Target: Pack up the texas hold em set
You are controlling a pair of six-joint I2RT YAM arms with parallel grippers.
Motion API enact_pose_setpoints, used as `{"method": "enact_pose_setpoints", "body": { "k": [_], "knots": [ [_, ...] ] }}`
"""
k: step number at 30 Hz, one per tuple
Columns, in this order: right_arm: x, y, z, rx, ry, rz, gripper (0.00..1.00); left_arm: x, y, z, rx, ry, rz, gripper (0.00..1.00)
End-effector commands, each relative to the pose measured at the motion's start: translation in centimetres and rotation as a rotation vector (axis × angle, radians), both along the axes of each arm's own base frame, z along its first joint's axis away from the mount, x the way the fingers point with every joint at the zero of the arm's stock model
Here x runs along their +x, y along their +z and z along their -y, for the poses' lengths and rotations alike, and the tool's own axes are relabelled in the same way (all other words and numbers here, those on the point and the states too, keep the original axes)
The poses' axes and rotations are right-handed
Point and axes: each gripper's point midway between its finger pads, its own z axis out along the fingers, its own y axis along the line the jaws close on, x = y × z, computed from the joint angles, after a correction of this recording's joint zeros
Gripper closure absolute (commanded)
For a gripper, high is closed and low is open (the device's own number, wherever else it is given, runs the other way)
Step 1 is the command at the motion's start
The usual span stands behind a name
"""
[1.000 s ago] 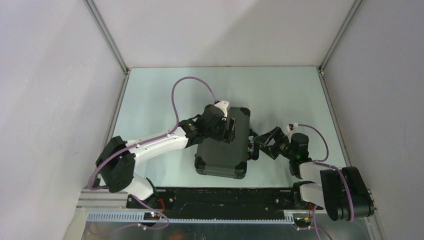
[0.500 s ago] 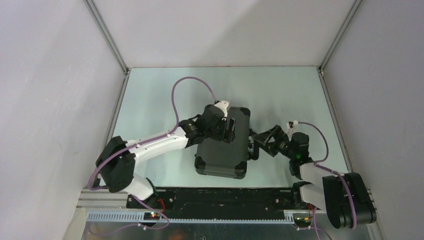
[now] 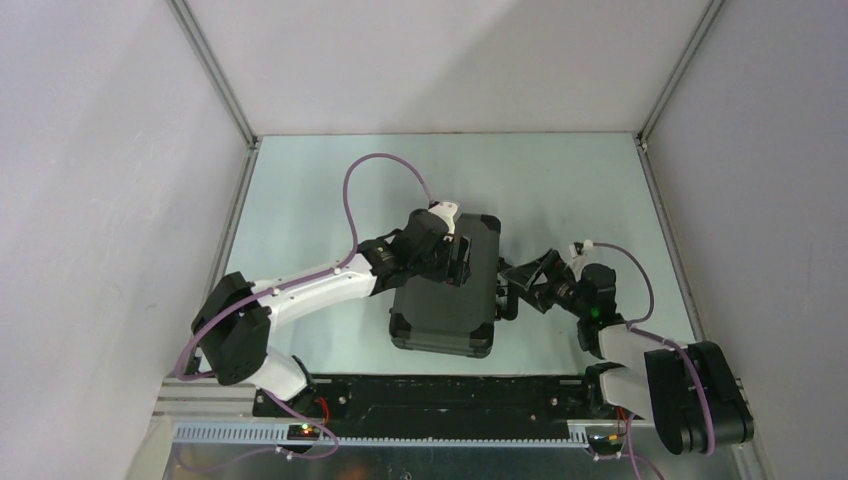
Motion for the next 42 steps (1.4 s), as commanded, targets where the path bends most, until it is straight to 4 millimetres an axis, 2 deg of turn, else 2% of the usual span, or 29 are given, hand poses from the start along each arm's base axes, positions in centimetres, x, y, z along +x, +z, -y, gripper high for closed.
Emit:
{"method": "enact_pose_setpoints", "body": {
  "k": [1, 16, 28, 42],
  "knots": [
    [1.2, 2.8, -1.0, 0.036, 0.03, 0.089, 0.01, -2.7, -4.6, -2.6, 0.133, -0.006, -0.135, 0.19],
    [1.1, 3.9, -2.3, 0.064, 0.069, 0.107, 0.01, -2.9, -4.9, -2.7, 0.136, -0.006, -0.141, 0.19],
    [0.7, 4.7, -4.4, 0.095, 0.122, 0.118, 0.01, -2.9, -5.0, -2.6, 0.134, -0.006, -0.143, 0.19],
    [0.3, 5.9, -5.1, 0.078, 0.138, 0.151, 0.0, -3.0, -5.2, -2.5, 0.131, -0.012, -0.15, 0.19]
  ]
}}
